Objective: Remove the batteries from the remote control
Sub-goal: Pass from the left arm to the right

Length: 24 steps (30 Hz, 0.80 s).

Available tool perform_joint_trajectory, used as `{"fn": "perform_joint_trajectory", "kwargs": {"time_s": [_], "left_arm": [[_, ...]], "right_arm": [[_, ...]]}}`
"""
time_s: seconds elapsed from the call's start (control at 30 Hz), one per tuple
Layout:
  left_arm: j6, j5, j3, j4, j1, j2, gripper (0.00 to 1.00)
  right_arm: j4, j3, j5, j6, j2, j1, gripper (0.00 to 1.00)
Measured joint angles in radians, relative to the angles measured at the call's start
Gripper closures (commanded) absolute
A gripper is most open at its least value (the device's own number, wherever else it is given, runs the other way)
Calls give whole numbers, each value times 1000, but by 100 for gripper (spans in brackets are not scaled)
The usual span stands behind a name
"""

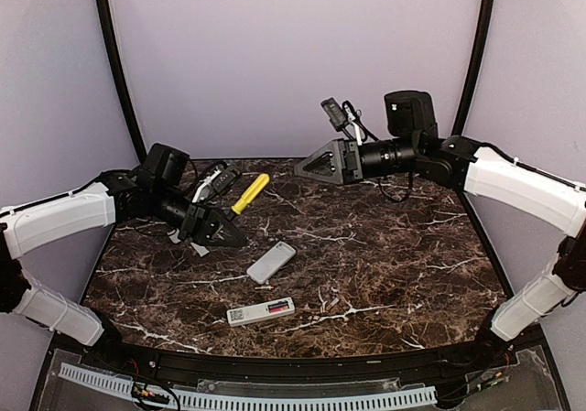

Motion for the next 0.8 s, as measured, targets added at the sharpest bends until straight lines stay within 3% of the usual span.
{"fn": "perform_joint_trajectory", "kwargs": {"time_s": [0.23, 0.47, 0.8], "left_arm": [[23, 36, 0, -41, -75, 42, 100], [27, 45, 0, -52, -82, 48, 100], [26, 61, 0, -52, -84, 48, 100]], "right_arm": [[-6, 52, -43, -22, 87, 59, 27], [-4, 67, -87, -18, 156, 81, 35], [36, 103, -169, -2, 199, 120, 54]]}}
